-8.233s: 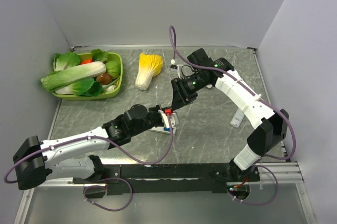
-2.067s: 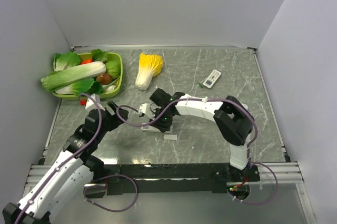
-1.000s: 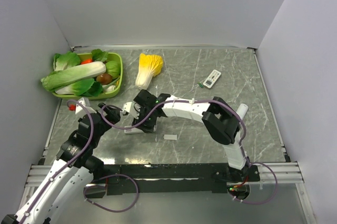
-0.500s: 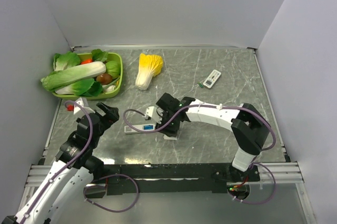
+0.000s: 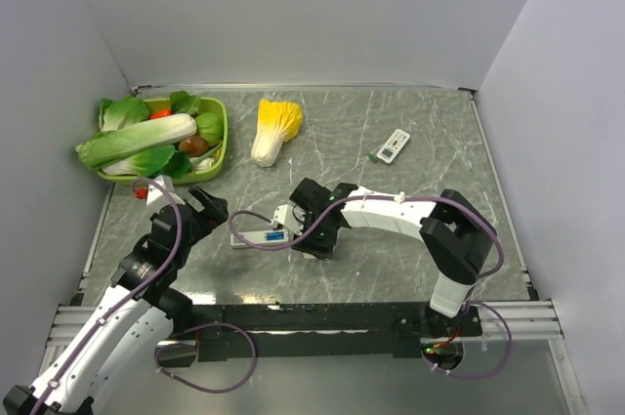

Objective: Load the batteries into the remote control
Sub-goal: Pick up the battery cover at the center of the board, then load the battery cover into the remote control.

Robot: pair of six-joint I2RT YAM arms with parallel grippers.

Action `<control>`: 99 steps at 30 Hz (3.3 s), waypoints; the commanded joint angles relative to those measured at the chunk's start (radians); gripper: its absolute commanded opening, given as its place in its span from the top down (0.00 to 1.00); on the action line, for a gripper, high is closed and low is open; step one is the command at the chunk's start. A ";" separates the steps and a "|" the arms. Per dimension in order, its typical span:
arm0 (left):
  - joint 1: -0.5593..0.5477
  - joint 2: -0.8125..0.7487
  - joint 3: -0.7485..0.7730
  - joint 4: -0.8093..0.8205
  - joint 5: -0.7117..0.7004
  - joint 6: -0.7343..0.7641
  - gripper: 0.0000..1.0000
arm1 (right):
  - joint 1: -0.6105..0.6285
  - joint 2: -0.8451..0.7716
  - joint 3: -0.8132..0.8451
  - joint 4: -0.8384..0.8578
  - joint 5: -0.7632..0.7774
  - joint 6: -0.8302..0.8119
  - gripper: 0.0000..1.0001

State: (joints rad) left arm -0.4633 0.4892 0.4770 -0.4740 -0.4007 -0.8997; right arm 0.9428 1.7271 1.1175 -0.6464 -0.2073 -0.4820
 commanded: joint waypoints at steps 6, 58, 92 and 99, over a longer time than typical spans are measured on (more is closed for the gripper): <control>0.002 0.061 -0.023 0.035 0.019 -0.025 0.07 | 0.019 0.080 0.059 0.010 0.003 -0.033 0.39; -0.012 1.150 0.495 0.282 0.884 0.555 0.21 | 0.076 -0.195 -0.028 -0.035 0.102 -0.044 0.80; 0.063 0.954 0.454 0.318 0.743 0.308 0.14 | 0.077 -0.213 0.080 -0.058 0.011 0.060 0.80; 0.233 0.766 0.255 0.337 0.606 0.219 0.13 | 0.091 -0.117 0.185 -0.071 -0.029 0.252 0.80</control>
State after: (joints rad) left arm -0.3035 1.3476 0.8463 -0.1596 0.2882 -0.5953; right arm 1.0183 1.5532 1.2083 -0.7090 -0.1947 -0.3702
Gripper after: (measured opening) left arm 0.868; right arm 0.337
